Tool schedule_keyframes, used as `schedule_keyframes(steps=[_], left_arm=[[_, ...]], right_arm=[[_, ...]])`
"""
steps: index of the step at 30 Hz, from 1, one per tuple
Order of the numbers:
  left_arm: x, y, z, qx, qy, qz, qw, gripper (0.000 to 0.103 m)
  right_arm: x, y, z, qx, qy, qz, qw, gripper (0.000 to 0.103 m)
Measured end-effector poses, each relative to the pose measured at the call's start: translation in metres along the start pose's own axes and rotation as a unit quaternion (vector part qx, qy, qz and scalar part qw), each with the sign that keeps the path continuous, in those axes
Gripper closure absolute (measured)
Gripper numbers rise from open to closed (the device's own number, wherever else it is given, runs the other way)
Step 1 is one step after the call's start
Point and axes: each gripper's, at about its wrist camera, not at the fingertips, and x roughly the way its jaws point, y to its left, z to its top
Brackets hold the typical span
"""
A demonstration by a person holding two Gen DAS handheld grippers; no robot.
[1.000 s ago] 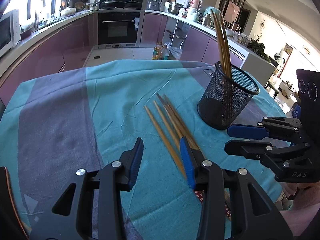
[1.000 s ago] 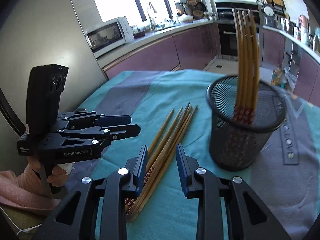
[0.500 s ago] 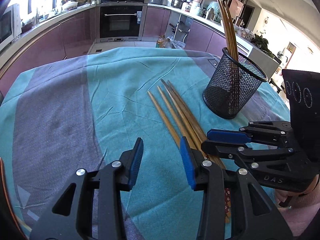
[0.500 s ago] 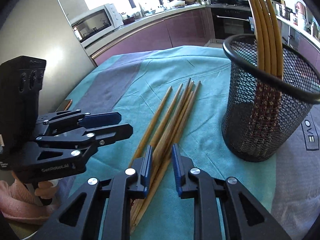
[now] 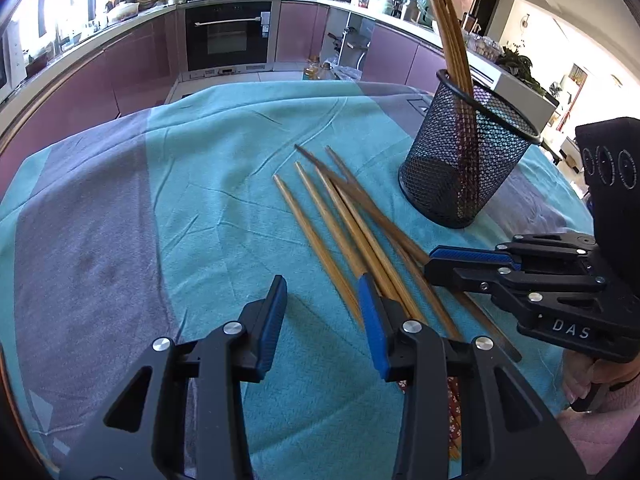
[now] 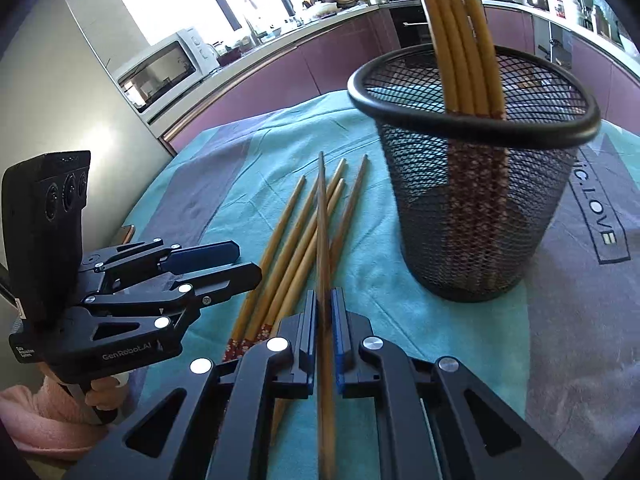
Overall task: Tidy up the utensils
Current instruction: 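Return the left tool to the pile and grasp a chopstick while the right tool grasps another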
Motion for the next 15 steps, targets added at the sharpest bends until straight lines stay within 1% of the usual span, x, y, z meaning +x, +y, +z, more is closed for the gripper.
schedule_keyframes(steps=[2,4,5,7,9,12,15], left_arm=[[0.003,0.000,0.001,0.002,0.001,0.001,1.0000,0.067],[0.006,0.001,0.004,0.005,0.004,-0.001,1.0000,0.076],[0.007,0.001,0.004,0.006,0.006,-0.004,1.0000,0.078],[0.009,0.003,0.006,0.007,0.008,0.000,0.9999,0.085],[0.011,0.005,0.007,0.006,0.010,0.002,0.9999,0.088],[0.012,0.008,0.010,0.004,0.013,0.001,0.9999,0.087],[0.014,0.010,0.012,0.003,0.014,0.005,0.9999,0.087]], right_arm=[[0.000,-0.001,0.000,-0.006,0.006,-0.008,1.000,0.096],[0.003,0.002,0.002,-0.014,0.006,-0.017,1.000,0.096],[0.004,0.003,0.003,-0.019,0.007,-0.022,1.000,0.096],[0.007,0.006,0.006,-0.026,0.005,-0.032,0.999,0.096],[0.009,0.008,0.008,-0.034,0.002,-0.046,0.998,0.096],[0.014,0.014,0.012,-0.046,0.000,-0.062,0.997,0.095],[0.020,0.018,0.017,-0.057,-0.002,-0.072,0.996,0.092]])
